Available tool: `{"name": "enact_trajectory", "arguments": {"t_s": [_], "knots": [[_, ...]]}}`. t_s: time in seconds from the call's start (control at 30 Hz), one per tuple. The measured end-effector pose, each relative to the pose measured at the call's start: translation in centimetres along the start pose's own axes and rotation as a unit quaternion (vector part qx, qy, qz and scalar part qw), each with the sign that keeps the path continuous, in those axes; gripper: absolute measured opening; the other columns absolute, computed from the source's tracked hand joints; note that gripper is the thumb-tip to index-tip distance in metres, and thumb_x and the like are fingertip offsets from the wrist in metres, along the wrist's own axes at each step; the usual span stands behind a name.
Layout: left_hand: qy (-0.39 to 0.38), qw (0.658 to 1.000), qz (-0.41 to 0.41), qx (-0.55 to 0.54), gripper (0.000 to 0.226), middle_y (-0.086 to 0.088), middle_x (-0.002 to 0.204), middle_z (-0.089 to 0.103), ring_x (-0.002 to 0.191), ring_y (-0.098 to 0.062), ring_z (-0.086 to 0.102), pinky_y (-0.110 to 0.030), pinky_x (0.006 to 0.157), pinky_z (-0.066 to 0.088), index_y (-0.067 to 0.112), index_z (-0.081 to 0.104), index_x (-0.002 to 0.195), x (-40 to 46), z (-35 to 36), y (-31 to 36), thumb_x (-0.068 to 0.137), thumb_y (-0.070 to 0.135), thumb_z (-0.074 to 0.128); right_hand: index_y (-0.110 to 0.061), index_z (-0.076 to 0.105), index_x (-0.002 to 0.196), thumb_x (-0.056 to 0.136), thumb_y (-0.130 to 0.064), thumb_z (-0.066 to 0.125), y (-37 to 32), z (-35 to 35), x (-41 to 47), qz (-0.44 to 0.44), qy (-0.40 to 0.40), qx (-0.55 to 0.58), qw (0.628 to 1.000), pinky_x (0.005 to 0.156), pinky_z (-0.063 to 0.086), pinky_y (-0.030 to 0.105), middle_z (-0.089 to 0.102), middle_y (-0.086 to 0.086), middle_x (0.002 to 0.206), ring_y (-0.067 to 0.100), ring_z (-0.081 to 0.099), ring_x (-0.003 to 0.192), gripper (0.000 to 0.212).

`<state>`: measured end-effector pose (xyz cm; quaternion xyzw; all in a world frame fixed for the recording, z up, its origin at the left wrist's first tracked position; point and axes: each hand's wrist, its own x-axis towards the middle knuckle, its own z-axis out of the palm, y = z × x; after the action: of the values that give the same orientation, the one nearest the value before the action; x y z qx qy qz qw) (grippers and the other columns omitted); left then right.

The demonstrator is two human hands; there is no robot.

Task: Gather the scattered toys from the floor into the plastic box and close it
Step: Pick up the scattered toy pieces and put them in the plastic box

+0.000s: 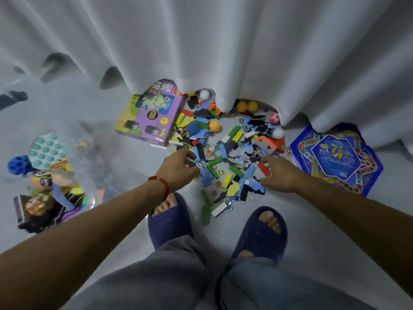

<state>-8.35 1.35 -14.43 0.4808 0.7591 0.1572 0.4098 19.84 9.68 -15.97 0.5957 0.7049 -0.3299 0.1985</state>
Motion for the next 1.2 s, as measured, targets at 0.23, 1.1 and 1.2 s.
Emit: {"name": "enact_trajectory", "arguments": {"t_s": [0.23,1.1,1.2], "knots": [[0.085,0.965,0.1,0.227,0.06,-0.016,0.125,0.056,0.113,-0.042,0.05,-0.051,0.085,0.05,0.018,0.055,0.128,8.3,2.8,-2.0,0.07,0.02,0.072,-0.027,0.025,0.152,0.078,-0.045,0.079,1.9,2.6,6.1,-0.02,0.178,0.012,0.984,0.11,0.036,0.059,0.02,0.016,0.155,0.044,0.028,0.138,0.093],[0.13,0.965,0.061,0.219,0.033,-0.018,0.118,0.046,0.097,-0.04,0.055,-0.039,0.074,0.046,0.016,0.058,0.11,15.6,5.0,-0.7,0.084,0.029,0.073,-0.005,0.062,0.113,0.082,-0.016,0.079,1.1,5.1,12.2,-0.126,0.291,0.044,0.947,0.096,0.049,0.055,0.041,0.019,0.136,0.042,0.047,0.12,0.037],[0.149,0.966,0.078,0.198,0.025,-0.018,0.117,0.052,0.098,-0.035,0.055,-0.032,0.073,0.037,0.012,0.062,0.109,15.6,4.6,-0.8,0.087,0.019,0.071,-0.003,0.062,0.116,0.081,-0.003,0.076,1.5,4.9,12.0,-0.131,0.311,0.105,0.935,0.096,0.05,0.044,0.045,0.016,0.134,0.036,0.054,0.115,0.038]]}}
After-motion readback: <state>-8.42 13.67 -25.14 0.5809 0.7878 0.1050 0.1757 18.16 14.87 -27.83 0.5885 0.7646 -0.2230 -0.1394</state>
